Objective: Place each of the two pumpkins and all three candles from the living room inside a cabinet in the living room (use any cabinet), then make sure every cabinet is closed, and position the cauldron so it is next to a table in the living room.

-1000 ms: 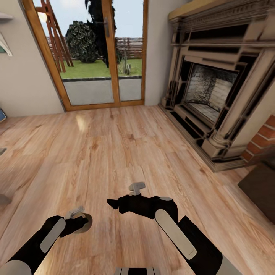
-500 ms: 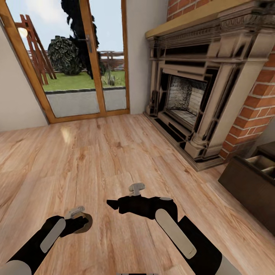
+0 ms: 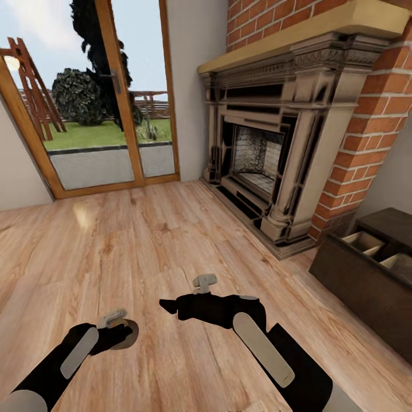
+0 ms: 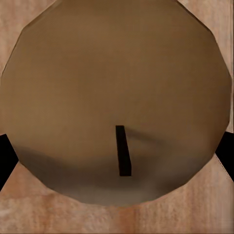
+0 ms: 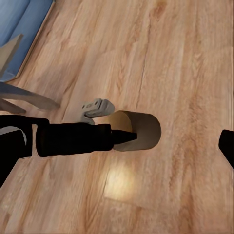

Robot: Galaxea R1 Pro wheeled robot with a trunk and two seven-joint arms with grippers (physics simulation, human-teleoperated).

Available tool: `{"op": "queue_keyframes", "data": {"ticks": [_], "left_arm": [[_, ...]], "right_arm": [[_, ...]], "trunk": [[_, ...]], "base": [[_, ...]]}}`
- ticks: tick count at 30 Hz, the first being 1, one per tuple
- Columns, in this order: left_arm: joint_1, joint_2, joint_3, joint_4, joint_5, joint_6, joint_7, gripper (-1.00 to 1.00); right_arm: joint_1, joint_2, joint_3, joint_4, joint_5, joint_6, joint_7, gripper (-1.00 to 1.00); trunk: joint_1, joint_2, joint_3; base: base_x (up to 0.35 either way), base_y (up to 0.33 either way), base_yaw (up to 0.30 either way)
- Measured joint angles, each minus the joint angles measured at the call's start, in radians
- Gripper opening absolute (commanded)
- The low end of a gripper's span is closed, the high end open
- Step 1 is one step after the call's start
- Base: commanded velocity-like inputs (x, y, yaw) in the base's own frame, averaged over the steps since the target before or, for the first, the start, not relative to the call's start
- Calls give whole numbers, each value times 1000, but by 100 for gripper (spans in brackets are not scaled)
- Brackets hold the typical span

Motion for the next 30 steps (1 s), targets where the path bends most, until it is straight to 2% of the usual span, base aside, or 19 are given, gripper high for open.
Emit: {"op": "queue_keyframes", "data": {"ticks": [6,12,22,24,27,30], "left_arm": [[0,0,1,-33,3,-1,0,-100],[0,0,2,-46,1,0,0,-100],[0,0,2,-46,2,0,0,-100],[0,0,2,-46,2,0,0,-100],[0,-1,1,-46,4,0,0,-100],[0,-1,1,-46,4,0,0,-100]], "right_arm": [[0,0,0,0,0,0,0,100],[0,0,0,0,-1,0,0,100],[0,1,-6,0,-3,24,0,100],[0,1,-28,0,-2,49,1,100],[0,0,-83,1,-4,79,2,100],[0,0,-100,1,-30,85,3,100]], "trunk": [[0,0,0],[-3,1,24],[-3,1,21],[-3,1,19],[-4,2,27],[-5,3,34]], "base": [[0,0,-289],[0,0,-290],[0,0,-255],[0,0,-187],[0,0,-180],[0,0,-178]]}}
